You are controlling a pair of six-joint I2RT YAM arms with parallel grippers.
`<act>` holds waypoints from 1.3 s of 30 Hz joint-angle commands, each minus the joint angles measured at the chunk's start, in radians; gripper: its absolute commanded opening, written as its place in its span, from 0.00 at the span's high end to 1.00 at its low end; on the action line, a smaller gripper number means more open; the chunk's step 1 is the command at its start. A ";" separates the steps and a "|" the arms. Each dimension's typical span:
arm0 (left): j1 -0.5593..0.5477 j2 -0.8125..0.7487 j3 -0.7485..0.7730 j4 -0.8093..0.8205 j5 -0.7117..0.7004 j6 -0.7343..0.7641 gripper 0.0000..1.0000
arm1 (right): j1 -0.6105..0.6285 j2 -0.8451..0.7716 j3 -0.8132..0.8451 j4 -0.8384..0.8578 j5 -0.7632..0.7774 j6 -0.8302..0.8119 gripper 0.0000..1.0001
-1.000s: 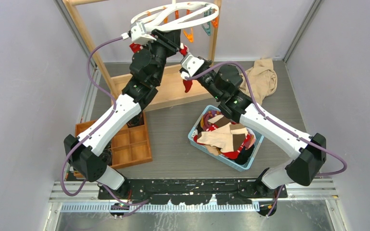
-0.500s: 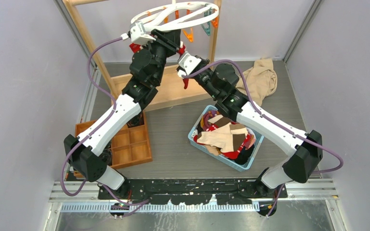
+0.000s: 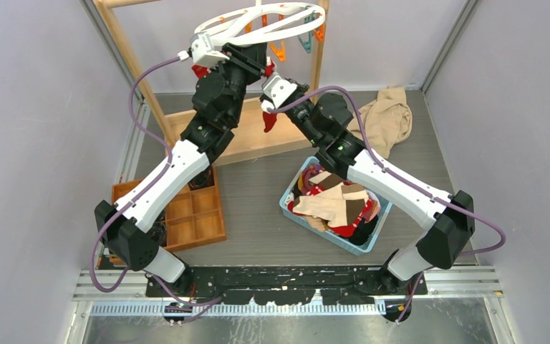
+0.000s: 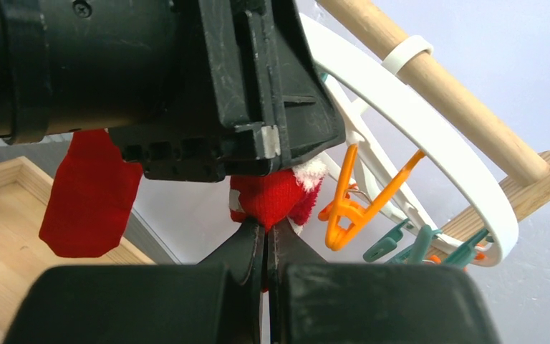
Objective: Clip the socks to the hanger
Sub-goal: Clamp the sock onto the hanger.
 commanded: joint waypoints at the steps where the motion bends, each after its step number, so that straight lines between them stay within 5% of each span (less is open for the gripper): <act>1: 0.018 0.000 0.021 -0.082 -0.049 -0.025 1.00 | 0.006 -0.022 0.034 0.108 0.021 -0.002 0.99; 11: 0.021 -0.009 0.013 -0.086 -0.044 -0.051 0.98 | -0.009 -0.014 0.034 0.084 -0.004 0.046 0.99; 25: 0.025 -0.036 -0.021 -0.084 -0.048 -0.062 0.44 | -0.031 -0.035 -0.001 0.066 0.002 0.095 0.99; 39: 0.025 -0.098 -0.044 -0.093 -0.042 -0.022 0.20 | -0.046 -0.064 -0.045 0.039 0.001 0.158 0.99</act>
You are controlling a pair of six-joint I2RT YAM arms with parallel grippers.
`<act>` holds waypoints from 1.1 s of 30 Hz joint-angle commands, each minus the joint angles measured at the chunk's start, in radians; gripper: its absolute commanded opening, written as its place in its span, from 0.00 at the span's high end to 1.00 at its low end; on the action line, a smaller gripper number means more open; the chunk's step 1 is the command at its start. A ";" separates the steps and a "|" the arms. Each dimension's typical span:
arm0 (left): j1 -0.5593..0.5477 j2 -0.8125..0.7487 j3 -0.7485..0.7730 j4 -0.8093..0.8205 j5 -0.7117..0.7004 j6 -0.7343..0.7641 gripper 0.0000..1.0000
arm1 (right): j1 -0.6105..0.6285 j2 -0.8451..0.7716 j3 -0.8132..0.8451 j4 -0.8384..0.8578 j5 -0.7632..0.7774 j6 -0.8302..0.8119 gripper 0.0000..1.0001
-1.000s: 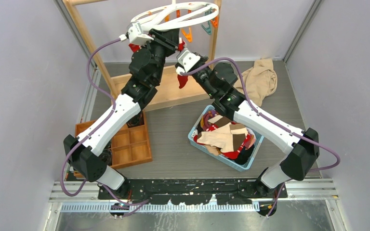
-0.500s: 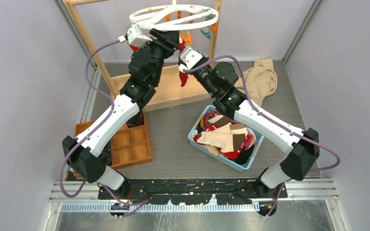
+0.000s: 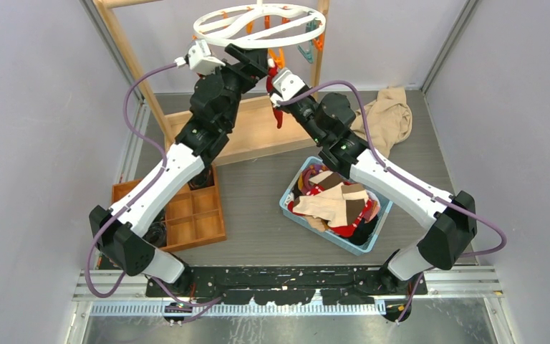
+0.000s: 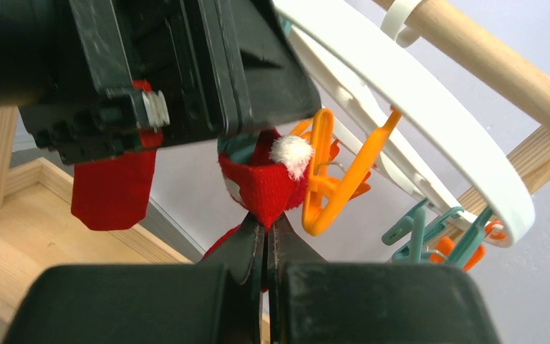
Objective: Clip the socks to the hanger
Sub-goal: Clamp the sock onto the hanger.
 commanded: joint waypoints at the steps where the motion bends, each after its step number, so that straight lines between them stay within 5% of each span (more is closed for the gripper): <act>1: 0.006 -0.067 -0.004 0.015 -0.019 0.024 0.18 | -0.007 -0.058 -0.014 0.027 -0.003 0.043 0.99; 25: 0.014 -0.162 -0.079 0.019 0.103 0.113 0.21 | -0.039 -0.091 -0.022 0.012 -0.055 0.175 0.95; 33: 0.133 -0.169 -0.053 -0.081 0.258 -0.086 0.22 | -0.043 -0.090 -0.016 0.004 -0.055 0.185 0.96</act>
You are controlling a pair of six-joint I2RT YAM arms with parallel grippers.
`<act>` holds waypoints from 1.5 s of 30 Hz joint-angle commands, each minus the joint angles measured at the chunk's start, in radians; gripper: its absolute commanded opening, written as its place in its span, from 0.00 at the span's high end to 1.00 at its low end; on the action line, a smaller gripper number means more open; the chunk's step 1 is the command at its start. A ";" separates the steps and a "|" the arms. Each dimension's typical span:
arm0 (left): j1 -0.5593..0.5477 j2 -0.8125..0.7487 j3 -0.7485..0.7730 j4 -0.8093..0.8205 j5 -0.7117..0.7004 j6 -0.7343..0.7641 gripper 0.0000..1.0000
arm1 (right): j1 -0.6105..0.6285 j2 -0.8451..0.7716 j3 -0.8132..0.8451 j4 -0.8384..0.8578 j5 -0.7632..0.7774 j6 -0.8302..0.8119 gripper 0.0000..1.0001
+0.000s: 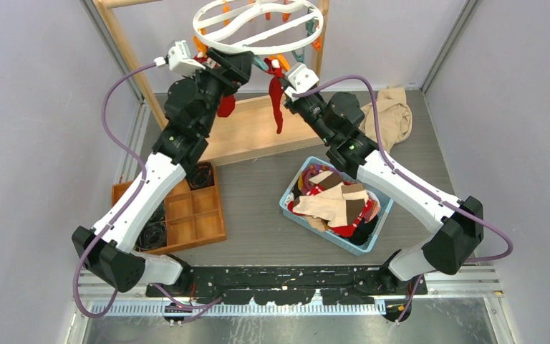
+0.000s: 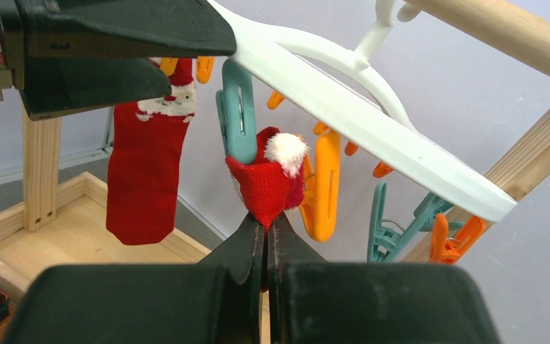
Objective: Clip the socks to the hanger
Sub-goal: Clamp the sock onto the hanger.
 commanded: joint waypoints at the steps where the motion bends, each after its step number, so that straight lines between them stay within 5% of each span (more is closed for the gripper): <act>1: 0.071 -0.033 0.026 -0.044 0.113 -0.131 0.24 | -0.007 -0.040 0.017 0.030 -0.007 0.023 0.96; 19: 0.094 -0.047 -0.060 0.024 0.222 -0.174 0.47 | -0.019 -0.016 0.039 -0.003 -0.060 0.056 0.96; 35: 0.224 -0.110 -0.222 0.284 0.488 -0.083 0.36 | 0.008 0.063 0.074 0.000 -0.074 0.096 0.98; 45: 0.278 -0.093 -0.209 0.294 0.567 -0.105 0.33 | 0.025 0.103 0.066 0.099 -0.039 0.131 0.98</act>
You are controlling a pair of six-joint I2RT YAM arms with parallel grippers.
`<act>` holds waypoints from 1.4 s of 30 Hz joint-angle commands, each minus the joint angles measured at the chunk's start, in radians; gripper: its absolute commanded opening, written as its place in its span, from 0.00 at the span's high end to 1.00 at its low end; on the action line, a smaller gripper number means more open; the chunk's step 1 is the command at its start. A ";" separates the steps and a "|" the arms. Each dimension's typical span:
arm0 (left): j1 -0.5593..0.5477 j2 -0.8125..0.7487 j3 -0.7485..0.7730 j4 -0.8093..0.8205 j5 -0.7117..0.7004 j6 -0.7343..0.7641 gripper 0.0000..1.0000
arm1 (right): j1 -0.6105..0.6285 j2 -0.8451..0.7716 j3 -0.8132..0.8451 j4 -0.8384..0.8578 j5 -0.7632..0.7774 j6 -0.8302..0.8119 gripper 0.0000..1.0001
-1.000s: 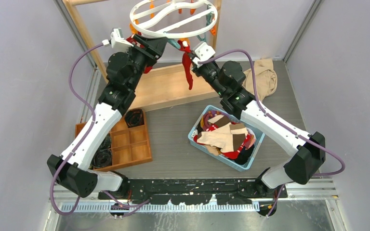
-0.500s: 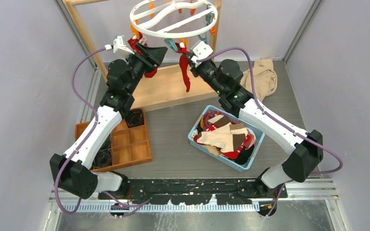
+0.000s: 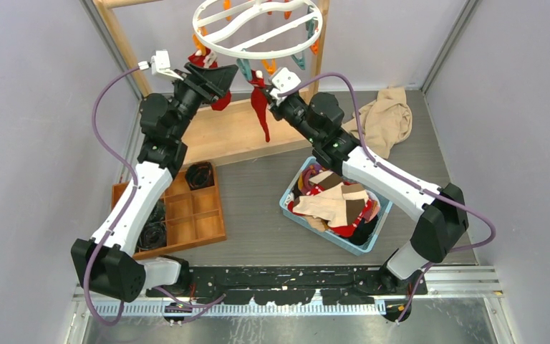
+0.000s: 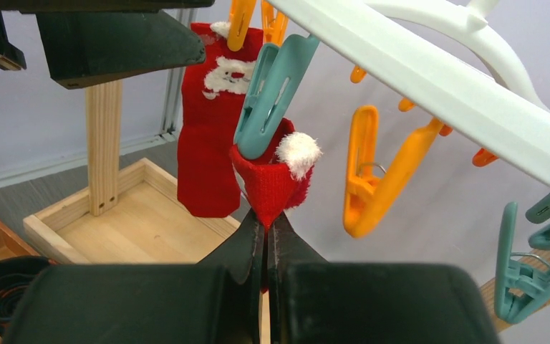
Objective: Clip the socks to the hanger
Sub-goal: Clamp the sock onto the hanger.
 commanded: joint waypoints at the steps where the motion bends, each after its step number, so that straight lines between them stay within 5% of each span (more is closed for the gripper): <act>1: 0.014 -0.009 0.022 0.033 0.051 0.003 0.32 | 0.008 -0.004 0.032 0.123 0.026 0.039 0.98; 19: 0.014 0.074 0.208 -0.211 0.104 0.080 0.36 | 0.011 0.030 0.023 0.169 0.039 0.104 0.96; 42: -0.080 0.138 0.313 -0.299 0.012 0.126 0.41 | 0.011 0.041 0.033 0.177 0.028 0.111 0.97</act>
